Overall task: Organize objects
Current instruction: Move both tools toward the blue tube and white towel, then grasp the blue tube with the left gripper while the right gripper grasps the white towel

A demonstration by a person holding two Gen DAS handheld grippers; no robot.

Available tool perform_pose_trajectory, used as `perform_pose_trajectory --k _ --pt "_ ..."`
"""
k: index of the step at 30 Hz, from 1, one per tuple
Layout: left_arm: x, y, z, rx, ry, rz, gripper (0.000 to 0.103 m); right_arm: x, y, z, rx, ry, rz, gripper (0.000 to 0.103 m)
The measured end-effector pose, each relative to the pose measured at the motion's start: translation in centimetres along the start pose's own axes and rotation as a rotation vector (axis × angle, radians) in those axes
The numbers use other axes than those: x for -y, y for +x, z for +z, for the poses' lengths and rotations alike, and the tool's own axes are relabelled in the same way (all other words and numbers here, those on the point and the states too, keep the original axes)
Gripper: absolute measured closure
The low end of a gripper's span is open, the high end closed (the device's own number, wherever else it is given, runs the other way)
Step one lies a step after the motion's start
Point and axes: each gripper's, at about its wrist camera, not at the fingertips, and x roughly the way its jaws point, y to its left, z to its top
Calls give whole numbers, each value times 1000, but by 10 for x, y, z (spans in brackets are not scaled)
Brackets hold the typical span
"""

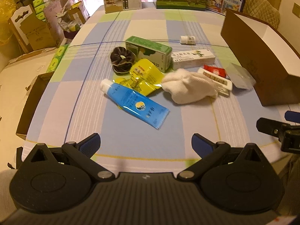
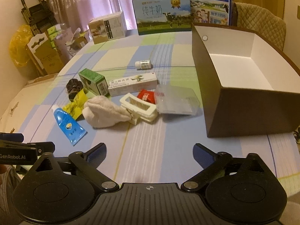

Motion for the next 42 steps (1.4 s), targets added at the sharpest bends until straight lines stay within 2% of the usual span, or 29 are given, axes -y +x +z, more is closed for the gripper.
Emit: perform_pose_trajectory --k 8,14,24,32,36,39,42 --pt "-10 16 19 31 -58 28 1 -2 19 16 27 -36 24 16" --pt "-14 36 28 24 -85 51 4 -6 39 35 44 -64 45 24" --pt "-20 73 41 -17 -138 77 5 -6 69 72 94 -91 63 26" --pt "-17 104 47 -40 -129 141 5 2 83 68 77 -71 80 27" --pt "-20 112 43 -59 -110 167 5 5 82 64 81 -70 115 26" --pt "-30 108 37 -71 -116 170 5 0 78 61 97 -100 158 26" --pt "-40 102 33 -78 -114 185 11 -11 73 57 121 -173 194 26"
